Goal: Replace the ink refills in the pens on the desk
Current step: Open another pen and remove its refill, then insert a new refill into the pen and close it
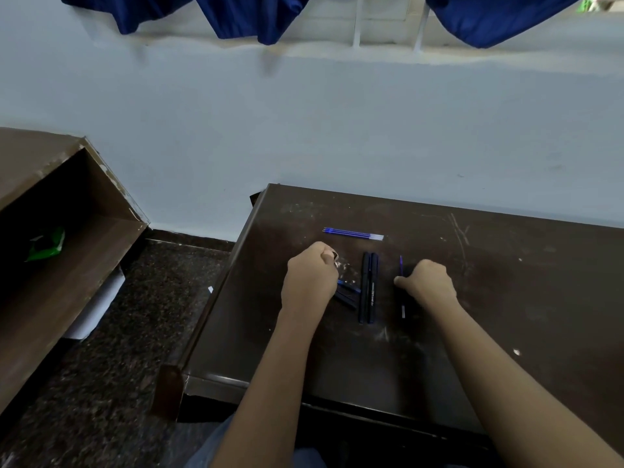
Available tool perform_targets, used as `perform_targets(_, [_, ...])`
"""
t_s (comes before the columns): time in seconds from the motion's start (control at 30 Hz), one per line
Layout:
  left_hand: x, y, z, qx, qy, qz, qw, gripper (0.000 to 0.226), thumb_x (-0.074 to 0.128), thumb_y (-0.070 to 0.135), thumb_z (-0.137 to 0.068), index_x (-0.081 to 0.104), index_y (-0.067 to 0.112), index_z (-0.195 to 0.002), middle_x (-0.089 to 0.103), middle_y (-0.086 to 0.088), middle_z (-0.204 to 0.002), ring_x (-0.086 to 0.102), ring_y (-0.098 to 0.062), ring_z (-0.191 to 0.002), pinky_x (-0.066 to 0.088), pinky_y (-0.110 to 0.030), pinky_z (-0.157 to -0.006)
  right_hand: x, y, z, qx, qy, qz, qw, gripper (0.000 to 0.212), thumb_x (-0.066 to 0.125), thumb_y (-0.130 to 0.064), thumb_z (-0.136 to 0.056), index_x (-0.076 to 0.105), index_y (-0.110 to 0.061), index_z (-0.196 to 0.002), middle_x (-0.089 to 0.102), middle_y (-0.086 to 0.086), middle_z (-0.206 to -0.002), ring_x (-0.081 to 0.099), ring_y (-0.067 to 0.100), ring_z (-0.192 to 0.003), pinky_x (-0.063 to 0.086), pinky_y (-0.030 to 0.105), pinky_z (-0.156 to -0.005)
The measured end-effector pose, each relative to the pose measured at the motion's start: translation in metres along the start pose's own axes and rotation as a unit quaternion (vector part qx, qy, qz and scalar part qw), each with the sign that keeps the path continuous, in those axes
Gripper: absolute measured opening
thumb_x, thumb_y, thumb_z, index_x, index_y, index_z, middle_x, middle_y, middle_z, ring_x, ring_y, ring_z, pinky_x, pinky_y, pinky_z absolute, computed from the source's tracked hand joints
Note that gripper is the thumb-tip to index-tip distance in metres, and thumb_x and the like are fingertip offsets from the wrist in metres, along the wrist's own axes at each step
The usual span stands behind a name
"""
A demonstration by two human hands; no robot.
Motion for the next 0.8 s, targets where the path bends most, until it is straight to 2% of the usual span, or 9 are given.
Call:
perform_targets(0.13, [-0.002, 0.008, -0.002, -0.052, -0.045, -0.008, 0.998, 0.031, 0.040, 0.012, -0.098, 0.060, 0.008, -0.120, 0.062, -0.009, -0.123, 0.058, -0.022, -0.111, 0.045, -0.027, -0.090, 0.002, 0.003, 0.005, -0.010, -0.005, -0.010, 1.000, 0.016, 0.058, -0.015, -0.089, 0.057, -0.002, -0.098, 0.067, 0.018, -0.103, 0.066, 0.036, -0.092, 0.056, 0.039, -0.076])
perform_targets(0.23, [-0.002, 0.006, 0.001, -0.028, -0.042, -0.013, 0.999, 0.028, 0.042, 0.012, -0.097, 0.063, 0.011, -0.116, 0.062, -0.005, -0.119, 0.057, -0.016, -0.096, 0.044, -0.024, -0.082, 0.000, 0.001, 0.011, -0.025, -0.017, 0.027, 0.999, 0.022, 0.052, -0.015, -0.090, 0.058, -0.001, -0.105, 0.064, 0.018, -0.107, 0.064, 0.037, -0.098, 0.051, 0.037, -0.074])
perform_targets(0.3, [-0.002, 0.003, 0.002, -0.030, -0.037, -0.020, 0.999, 0.027, 0.042, 0.016, -0.097, 0.061, 0.017, -0.117, 0.061, -0.004, -0.118, 0.057, -0.018, -0.098, 0.044, -0.034, -0.095, -0.005, -0.004, 0.013, -0.052, -0.032, -0.006, 0.998, 0.024, 0.050, -0.017, -0.091, 0.060, 0.003, -0.101, 0.065, 0.020, -0.101, 0.065, 0.036, -0.091, 0.050, 0.036, -0.074])
perform_targets(0.33, [-0.002, 0.002, 0.002, -0.040, -0.042, -0.023, 0.998, 0.027, 0.041, 0.018, -0.098, 0.061, 0.019, -0.117, 0.061, -0.004, -0.118, 0.057, -0.020, -0.103, 0.042, -0.042, -0.101, -0.009, -0.008, 0.015, -0.067, -0.034, -0.064, 0.995, 0.023, 0.048, -0.017, -0.091, 0.061, 0.002, -0.090, 0.066, 0.019, -0.090, 0.067, 0.031, -0.077, 0.050, 0.033, -0.068])
perform_targets(0.4, [-0.003, 0.002, 0.000, -0.060, -0.066, -0.029, 0.996, 0.030, 0.038, 0.017, -0.099, 0.060, 0.018, -0.119, 0.061, -0.005, -0.120, 0.055, -0.022, -0.110, 0.039, -0.047, -0.104, -0.019, -0.019, 0.022, -0.082, -0.029, -0.244, 0.966, 0.029, 0.043, -0.014, -0.093, 0.057, -0.002, -0.071, 0.061, 0.013, -0.066, 0.056, 0.018, -0.046, 0.045, 0.025, -0.048])
perform_targets(0.47, [-0.002, 0.002, -0.002, -0.068, -0.088, -0.031, 0.993, 0.035, 0.036, 0.014, -0.100, 0.057, 0.014, -0.127, 0.060, -0.009, -0.125, 0.054, -0.023, -0.117, 0.040, -0.038, -0.105, -0.029, -0.028, 0.032, -0.125, 0.004, -0.404, 0.906, 0.027, 0.040, -0.011, -0.094, 0.052, -0.006, -0.071, 0.060, 0.010, -0.063, 0.050, 0.017, -0.044, 0.042, 0.026, -0.046])
perform_targets(0.53, [-0.001, 0.003, -0.002, -0.066, -0.094, -0.020, 0.993, 0.036, 0.035, 0.014, -0.101, 0.056, 0.013, -0.130, 0.059, -0.010, -0.127, 0.053, -0.022, -0.119, 0.040, -0.032, -0.100, -0.034, -0.034, 0.043, -0.167, 0.028, -0.495, 0.852, 0.019, 0.039, -0.010, -0.097, 0.048, -0.008, -0.080, 0.062, 0.007, -0.069, 0.054, 0.015, -0.048, 0.046, 0.028, -0.049])
perform_targets(0.63, [0.000, 0.003, -0.003, -0.057, -0.096, -0.012, 0.994, 0.034, 0.035, 0.014, -0.101, 0.058, 0.013, -0.126, 0.059, -0.010, -0.126, 0.053, -0.022, -0.118, 0.040, -0.031, -0.096, -0.033, -0.043, 0.058, -0.208, 0.018, -0.547, 0.811, 0.016, 0.036, -0.008, -0.100, 0.045, -0.010, -0.087, 0.061, 0.007, -0.077, 0.059, 0.010, -0.048, 0.050, 0.023, -0.049])
perform_targets(0.8, [-0.001, 0.002, -0.006, -0.030, -0.116, -0.001, 0.993, 0.028, 0.039, 0.010, -0.098, 0.061, 0.012, -0.114, 0.062, -0.010, -0.118, 0.057, -0.022, -0.110, 0.041, -0.031, -0.092, -0.028, -0.059, 0.073, -0.243, -0.015, -0.547, 0.801, 0.012, 0.034, -0.003, -0.099, 0.046, -0.006, -0.097, 0.061, 0.008, -0.079, 0.061, 0.008, -0.050, 0.054, 0.022, -0.051])
Point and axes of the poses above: each hand's wrist, its own z-axis away from the middle knuckle, its own x-axis out of the palm, y = z × x, the point moved 1 cm from there along -z, towards the middle knuckle
